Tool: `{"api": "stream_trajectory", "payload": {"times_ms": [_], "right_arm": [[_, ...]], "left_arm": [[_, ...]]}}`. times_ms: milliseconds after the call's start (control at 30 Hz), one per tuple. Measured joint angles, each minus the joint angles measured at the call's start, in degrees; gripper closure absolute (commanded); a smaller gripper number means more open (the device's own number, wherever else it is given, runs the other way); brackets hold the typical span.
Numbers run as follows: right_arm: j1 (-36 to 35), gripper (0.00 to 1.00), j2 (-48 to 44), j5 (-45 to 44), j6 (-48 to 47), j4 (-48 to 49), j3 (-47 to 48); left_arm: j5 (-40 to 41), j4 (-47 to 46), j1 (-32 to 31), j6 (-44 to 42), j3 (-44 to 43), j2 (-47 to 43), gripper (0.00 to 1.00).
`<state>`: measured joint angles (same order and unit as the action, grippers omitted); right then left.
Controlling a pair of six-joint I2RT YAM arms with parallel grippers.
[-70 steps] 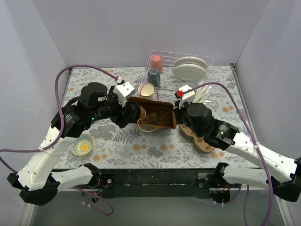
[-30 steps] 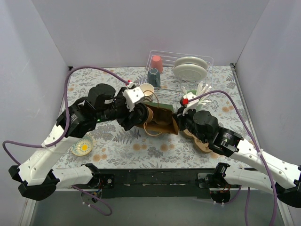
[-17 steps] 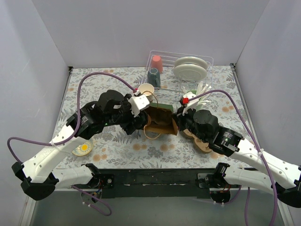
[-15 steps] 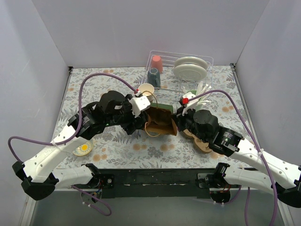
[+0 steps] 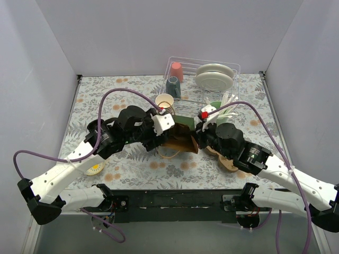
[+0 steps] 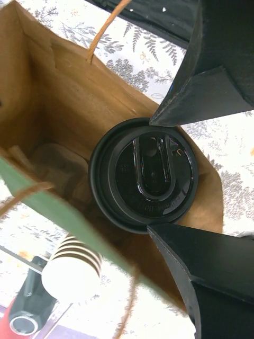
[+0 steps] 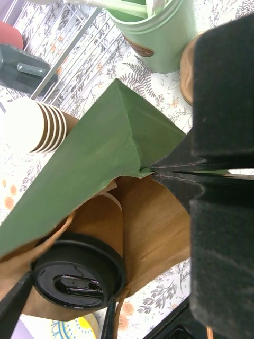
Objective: Pack the takeout coffee
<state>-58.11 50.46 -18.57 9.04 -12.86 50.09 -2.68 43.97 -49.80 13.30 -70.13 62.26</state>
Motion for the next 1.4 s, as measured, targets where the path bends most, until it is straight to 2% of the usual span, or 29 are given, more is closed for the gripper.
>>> {"api": "stream_trajectory", "payload": {"times_ms": [367,633,1033,1400], "right_arm": [[0.0,0.99,-1.8,3.6,-0.8,1.1,-1.0],[0.0,0.99,3.0,5.4,-2.1,1.0,-0.4],[0.3,0.99,2.9,3.9,-3.5,0.6,0.4],[0.4,0.99,2.6,5.3,-1.3,-0.3,0.4]], "left_arm": [[-2.8,-0.2,0.0,-4.7,-1.4,2.2,1.00],[-5.4,-0.2,-0.1,-8.5,1.1,2.2,1.00],[1.4,-0.7,-0.1,-11.7,6.7,0.9,1.00],[7.2,-3.3,-0.1,-14.9,7.9,0.0,1.00]]}}
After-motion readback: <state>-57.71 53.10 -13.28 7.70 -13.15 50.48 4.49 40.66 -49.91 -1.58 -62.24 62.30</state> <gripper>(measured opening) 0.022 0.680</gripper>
